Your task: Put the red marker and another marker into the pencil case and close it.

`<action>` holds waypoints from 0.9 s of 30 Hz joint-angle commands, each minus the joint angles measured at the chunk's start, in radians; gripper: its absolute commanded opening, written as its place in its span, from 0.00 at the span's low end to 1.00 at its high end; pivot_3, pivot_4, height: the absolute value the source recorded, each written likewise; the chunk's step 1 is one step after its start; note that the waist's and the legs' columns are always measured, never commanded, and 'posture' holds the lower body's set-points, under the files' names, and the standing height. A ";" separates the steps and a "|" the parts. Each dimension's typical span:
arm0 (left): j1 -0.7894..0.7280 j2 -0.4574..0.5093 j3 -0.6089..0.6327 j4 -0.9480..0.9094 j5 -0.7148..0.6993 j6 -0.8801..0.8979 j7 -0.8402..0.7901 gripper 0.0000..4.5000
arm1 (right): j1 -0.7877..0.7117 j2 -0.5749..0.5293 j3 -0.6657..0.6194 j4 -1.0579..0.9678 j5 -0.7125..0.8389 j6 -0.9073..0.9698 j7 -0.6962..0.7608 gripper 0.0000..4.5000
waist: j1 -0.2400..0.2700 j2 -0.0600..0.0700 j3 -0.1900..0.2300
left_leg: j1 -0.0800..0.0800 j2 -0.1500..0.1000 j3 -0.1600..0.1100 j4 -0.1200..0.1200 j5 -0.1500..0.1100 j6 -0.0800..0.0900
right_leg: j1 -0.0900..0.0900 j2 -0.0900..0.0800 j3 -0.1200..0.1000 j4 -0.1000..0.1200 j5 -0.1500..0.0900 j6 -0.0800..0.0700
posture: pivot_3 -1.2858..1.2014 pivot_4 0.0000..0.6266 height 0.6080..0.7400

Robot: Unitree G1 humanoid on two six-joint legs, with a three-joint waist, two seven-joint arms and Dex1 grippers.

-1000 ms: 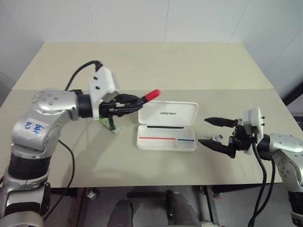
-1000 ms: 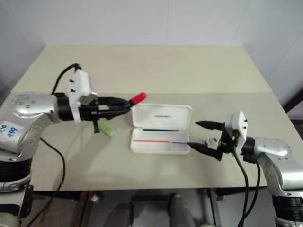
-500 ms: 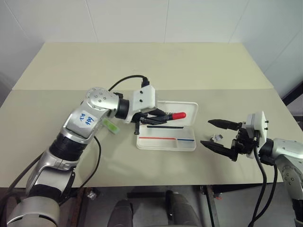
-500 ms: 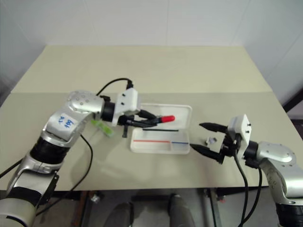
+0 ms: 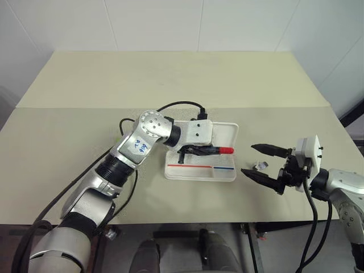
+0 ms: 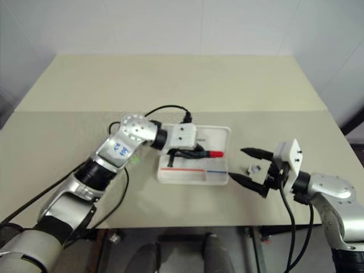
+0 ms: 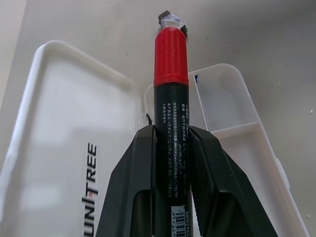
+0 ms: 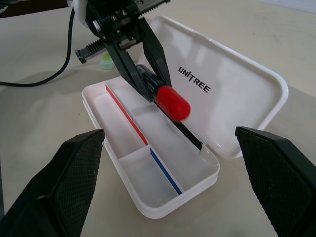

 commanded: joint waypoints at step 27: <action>-0.003 -0.020 0.110 -0.080 0.039 0.053 0.014 1.00 | -0.001 -0.001 -0.025 -0.037 0.017 -0.014 -0.017 1.00 | -0.001 0.000 0.000 | 0.000 0.000 0.000 0.000 0.000 0.000 | 0.000 0.000 0.000 0.001 0.000 0.000 | 0.52 0.24 1.00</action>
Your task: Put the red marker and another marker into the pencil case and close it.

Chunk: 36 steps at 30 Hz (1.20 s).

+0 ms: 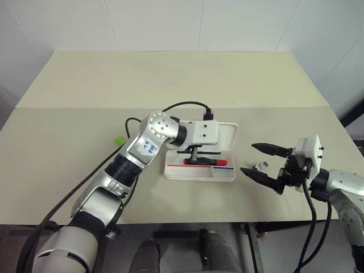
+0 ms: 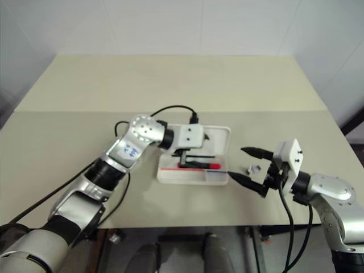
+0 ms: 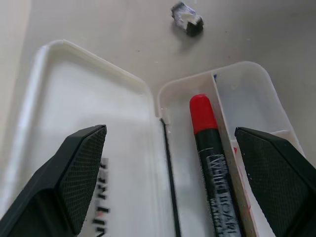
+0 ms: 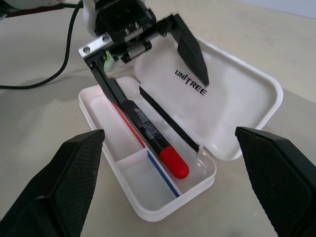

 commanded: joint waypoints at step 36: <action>-0.129 0.504 0.147 0.716 0.028 -0.682 -0.485 1.00 | -0.106 0.006 0.044 0.066 -0.005 -0.032 0.072 1.00 | -0.001 -0.001 0.001 | 0.008 0.000 0.007 -0.004 0.000 0.001 | 0.001 0.000 0.006 0.003 -0.001 -0.002 | 0.52 0.24 1.00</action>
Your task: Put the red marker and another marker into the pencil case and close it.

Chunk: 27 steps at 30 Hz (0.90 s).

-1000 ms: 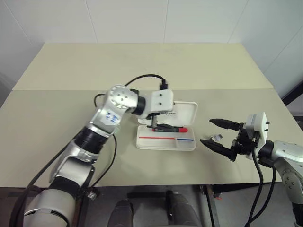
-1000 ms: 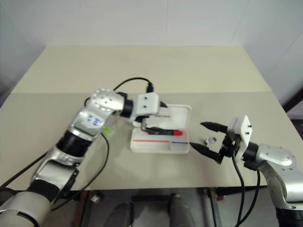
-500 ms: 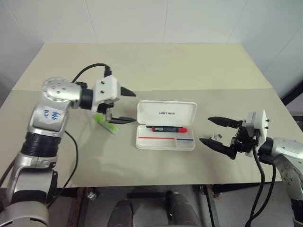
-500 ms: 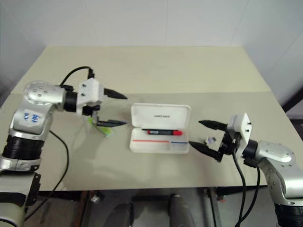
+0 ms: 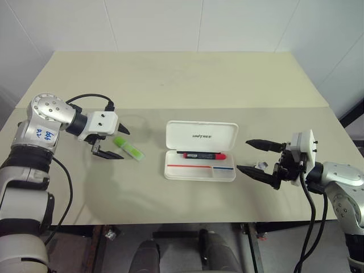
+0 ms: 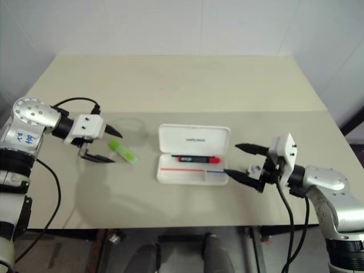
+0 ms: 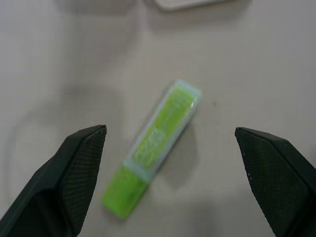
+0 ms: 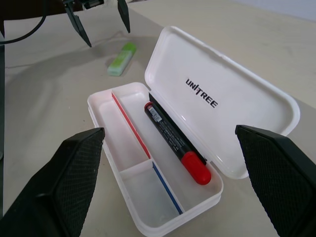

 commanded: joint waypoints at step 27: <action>-0.252 -0.180 -0.136 0.489 0.337 -0.236 0.117 0.73 | 0.045 -0.007 -0.051 -0.050 0.018 -0.014 -0.040 1.00 | 0.000 -0.005 0.003 | 0.002 0.000 0.002 0.000 0.000 0.000 | 0.000 0.001 0.003 0.002 0.000 0.002 | 0.52 0.24 1.00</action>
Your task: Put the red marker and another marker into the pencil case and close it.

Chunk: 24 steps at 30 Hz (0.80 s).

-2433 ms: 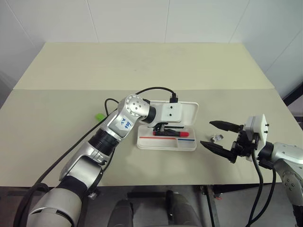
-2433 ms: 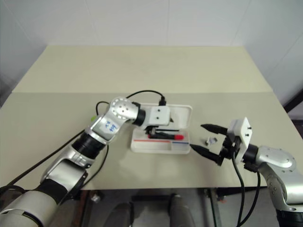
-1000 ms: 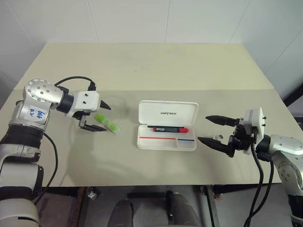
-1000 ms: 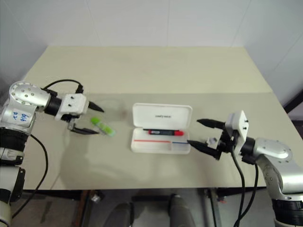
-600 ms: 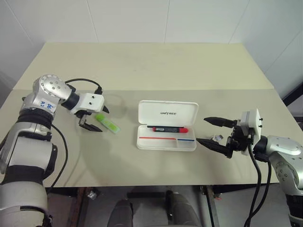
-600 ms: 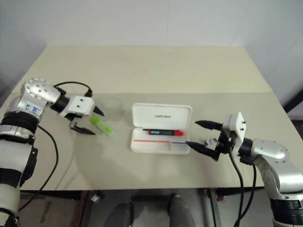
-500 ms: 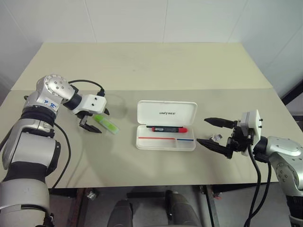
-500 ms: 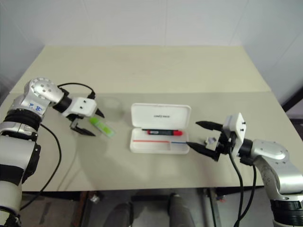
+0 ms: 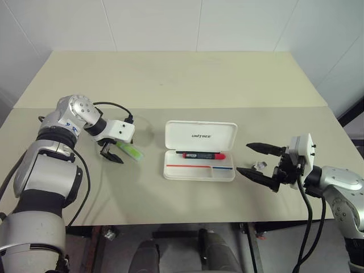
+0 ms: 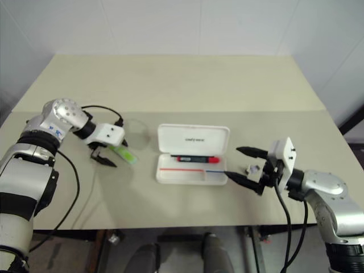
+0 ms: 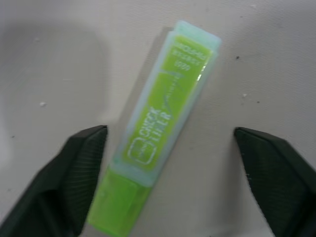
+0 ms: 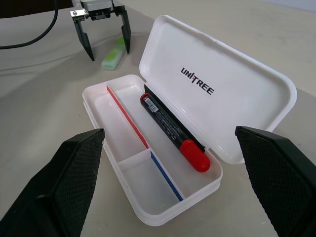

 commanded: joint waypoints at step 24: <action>-0.058 0.031 0.267 -0.186 -0.258 0.167 -0.109 0.24 | 0.006 -0.022 -0.058 -0.030 0.021 -0.007 0.009 1.00 | 0.000 -0.001 0.001 | -0.001 0.000 0.001 -0.002 -0.001 0.001 | -0.001 0.000 0.001 -0.002 0.008 0.016 | 0.52 0.24 1.00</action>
